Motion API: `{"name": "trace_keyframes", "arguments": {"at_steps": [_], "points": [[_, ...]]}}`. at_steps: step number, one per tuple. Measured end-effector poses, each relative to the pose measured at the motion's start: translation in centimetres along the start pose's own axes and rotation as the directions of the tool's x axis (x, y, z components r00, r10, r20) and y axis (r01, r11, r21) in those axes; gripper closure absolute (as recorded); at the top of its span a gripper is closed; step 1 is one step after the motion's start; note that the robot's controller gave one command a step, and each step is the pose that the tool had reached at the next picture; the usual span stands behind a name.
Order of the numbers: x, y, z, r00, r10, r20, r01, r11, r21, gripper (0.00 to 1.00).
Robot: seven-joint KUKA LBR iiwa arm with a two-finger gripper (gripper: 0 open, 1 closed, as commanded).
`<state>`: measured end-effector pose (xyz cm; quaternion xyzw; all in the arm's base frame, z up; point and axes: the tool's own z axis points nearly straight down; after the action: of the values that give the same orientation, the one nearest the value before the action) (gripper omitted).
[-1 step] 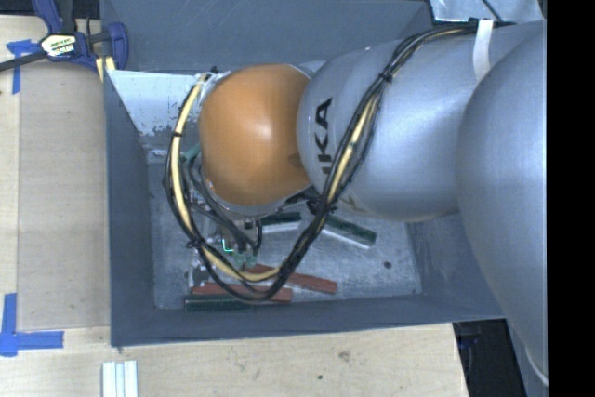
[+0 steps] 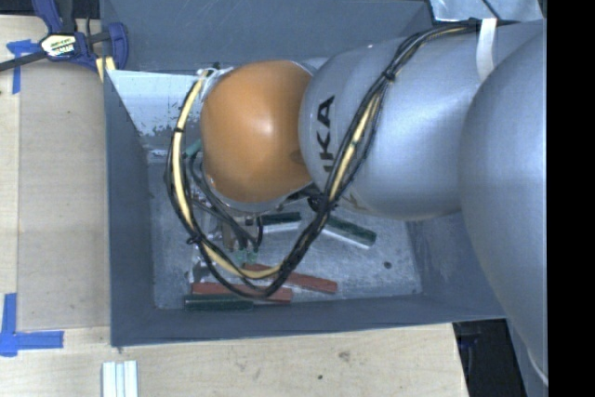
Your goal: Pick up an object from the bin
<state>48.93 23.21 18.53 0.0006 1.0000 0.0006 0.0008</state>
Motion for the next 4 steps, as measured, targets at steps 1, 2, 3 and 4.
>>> {"name": "trace_keyframes", "arguments": {"at_steps": [1, 2, 3, 4], "points": [[0.3, -3.8, 6.7, 0.99, -0.144, 0.002, 0.144, 0.99, 0.0, 0.0], [0.1, -6.8, 6.7, 0.992, -0.124, -0.002, 0.124, 0.992, 0.001, 0.0], [-0.5, -11.8, 7.2, 0.997, -0.078, -0.002, 0.078, 0.997, 0.002, 0.0], [-2.5, -12.9, 10.0, 0.996, 0.083, 0.023, -0.082, 0.997, -0.011, 0.0]]}}
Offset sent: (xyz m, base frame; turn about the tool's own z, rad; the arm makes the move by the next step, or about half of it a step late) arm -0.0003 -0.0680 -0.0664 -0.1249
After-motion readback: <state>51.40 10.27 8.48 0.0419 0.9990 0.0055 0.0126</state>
